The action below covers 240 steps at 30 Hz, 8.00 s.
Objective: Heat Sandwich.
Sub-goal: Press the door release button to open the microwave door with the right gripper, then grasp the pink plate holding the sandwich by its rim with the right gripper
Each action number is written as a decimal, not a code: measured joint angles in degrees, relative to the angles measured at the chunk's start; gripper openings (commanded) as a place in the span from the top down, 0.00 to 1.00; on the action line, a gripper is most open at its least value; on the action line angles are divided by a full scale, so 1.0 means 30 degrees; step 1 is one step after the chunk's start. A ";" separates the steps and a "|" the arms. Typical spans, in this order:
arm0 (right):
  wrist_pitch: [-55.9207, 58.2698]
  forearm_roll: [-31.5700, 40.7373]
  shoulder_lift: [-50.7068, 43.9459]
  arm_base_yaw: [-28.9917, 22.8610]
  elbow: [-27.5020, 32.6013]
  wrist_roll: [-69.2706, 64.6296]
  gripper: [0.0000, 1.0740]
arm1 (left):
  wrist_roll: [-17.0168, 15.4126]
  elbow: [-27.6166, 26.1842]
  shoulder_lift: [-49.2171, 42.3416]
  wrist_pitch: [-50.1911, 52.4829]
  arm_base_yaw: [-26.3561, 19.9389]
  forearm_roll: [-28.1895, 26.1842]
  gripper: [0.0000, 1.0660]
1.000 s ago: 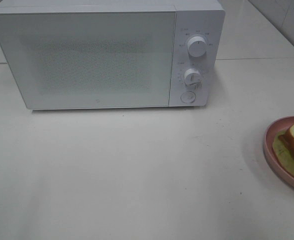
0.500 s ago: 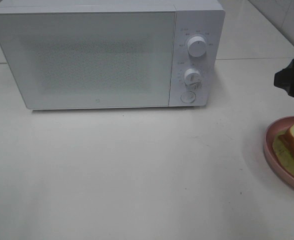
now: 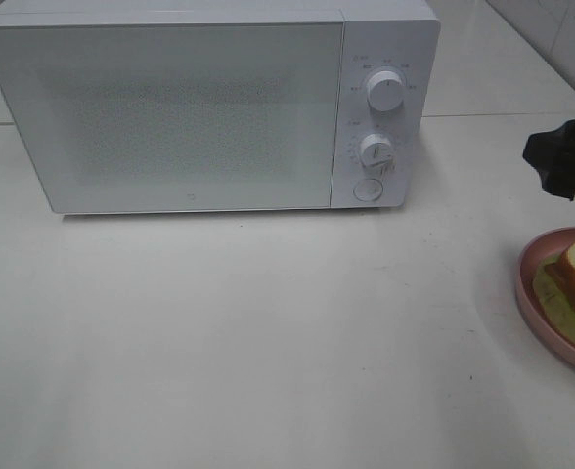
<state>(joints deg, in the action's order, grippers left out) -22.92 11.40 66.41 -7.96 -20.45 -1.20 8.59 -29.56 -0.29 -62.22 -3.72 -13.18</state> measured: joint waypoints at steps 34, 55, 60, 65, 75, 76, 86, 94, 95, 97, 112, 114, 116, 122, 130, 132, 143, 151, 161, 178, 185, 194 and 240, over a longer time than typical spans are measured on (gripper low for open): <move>-1.3484 1.2089 1.0141 -1.2949 -0.0076 0.7410 0.30 | 0.0019 0.0000 0.0000 0.0000 0.0000 0.0000 0.08; -1.4362 1.2930 1.0886 -1.3617 -0.0095 -0.3896 0.36 | 0.0019 0.0000 0.0000 0.0000 0.0000 0.0000 0.08; -1.4381 1.2930 1.0886 -1.3617 -0.0095 -1.0256 0.43 | 0.0019 0.0000 0.0000 0.0000 0.0000 0.0000 0.08; -1.4381 1.2930 1.0886 -1.3617 -0.0095 -1.6100 0.54 | 0.0019 0.0000 0.0000 0.0000 0.0000 0.0000 0.08; -1.4248 1.2930 1.0886 -1.3617 -0.0095 -2.1276 0.96 | 0.0019 0.0000 0.0000 0.0000 0.0000 0.0000 0.08; -1.4076 1.2930 1.0886 -1.3617 -0.0095 -2.1562 0.99 | 0.0019 0.0000 0.0000 0.0000 0.0000 0.0000 0.08; -1.3407 1.2930 1.0886 -1.3617 -0.0095 -2.2632 1.00 | 0.0038 0.0000 0.0000 0.0000 0.0000 0.0000 0.08; -1.1975 1.2930 1.0905 -1.3197 -0.0668 -2.2632 1.00 | 0.0057 0.0000 0.0000 0.0000 0.0000 0.0000 0.08; -1.1746 1.2930 1.0943 -1.3044 -0.0840 -2.2632 1.00 | 0.0057 0.0000 0.0000 0.0000 0.0000 0.0000 0.08; -1.1497 1.2739 1.1173 -1.2739 -0.1318 -2.2670 1.00 | 0.0057 0.0000 0.0000 0.0000 0.0000 0.0000 0.08; -1.0351 1.1230 1.4591 -1.1516 -0.4431 -2.4293 1.00 | 0.0057 0.0000 0.0000 0.0000 0.0000 0.0000 0.08; -1.0332 1.1001 1.4763 -1.1115 -0.4698 -2.4293 1.00 | 0.0057 0.0000 0.0000 0.0000 0.0000 0.0000 0.08; -1.0294 1.0638 1.4916 -1.0714 -0.4966 -2.4274 1.00 | 0.0057 0.0000 0.0000 0.0000 0.0000 0.0000 0.08; -0.9893 0.9645 1.5775 -0.9702 -0.5940 -2.4274 1.00 | 0.0057 0.0000 0.0000 0.0000 0.0000 0.0000 0.08; -0.9416 0.8384 1.6272 -0.8652 -0.7009 -2.4274 1.00 | 0.0057 0.0000 0.0000 0.0000 0.0000 0.0000 0.08; -0.9435 0.8136 1.6635 -0.8461 -0.7372 -2.4293 1.00 | 0.0057 0.0000 0.0000 0.0000 0.0000 0.0000 0.08; -0.9320 0.7735 1.7666 -0.8174 -0.8346 -2.4599 1.00 | 0.0057 0.0000 0.0000 0.0000 0.0000 0.0000 0.08; -0.9053 0.7410 1.7800 -0.7487 -0.8919 -2.4580 1.00 | 0.0057 0.0000 -0.0019 0.0000 0.0000 0.0000 0.08; -0.8881 0.7334 1.8411 -0.7277 -0.9587 -2.4580 1.00 | 0.0057 0.0000 -0.0019 0.0000 0.0000 0.0000 0.08; -0.9358 0.7544 1.9137 -0.7257 -1.0199 -2.4503 1.00 | 0.0057 0.0000 -0.0019 0.0000 0.0000 0.0000 0.08; -0.9034 0.8155 1.9194 -0.7181 -1.0772 -2.4427 1.00 | 0.0057 0.0000 -0.0019 0.0000 0.0000 0.0000 0.08; -0.8231 0.8747 1.9213 -0.6990 -1.1211 -2.3988 1.00 | 0.0057 0.0000 -0.0019 0.0000 0.0000 0.0000 0.08; -0.6112 0.6780 1.4534 -0.7391 -0.6474 -2.4122 1.00 | 0.0057 0.0000 -0.0019 0.0000 0.0000 0.0000 0.08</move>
<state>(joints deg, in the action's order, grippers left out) -41.25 31.74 110.01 -30.14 -39.88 -73.57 8.77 -29.56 -0.34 -62.22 -3.72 -13.18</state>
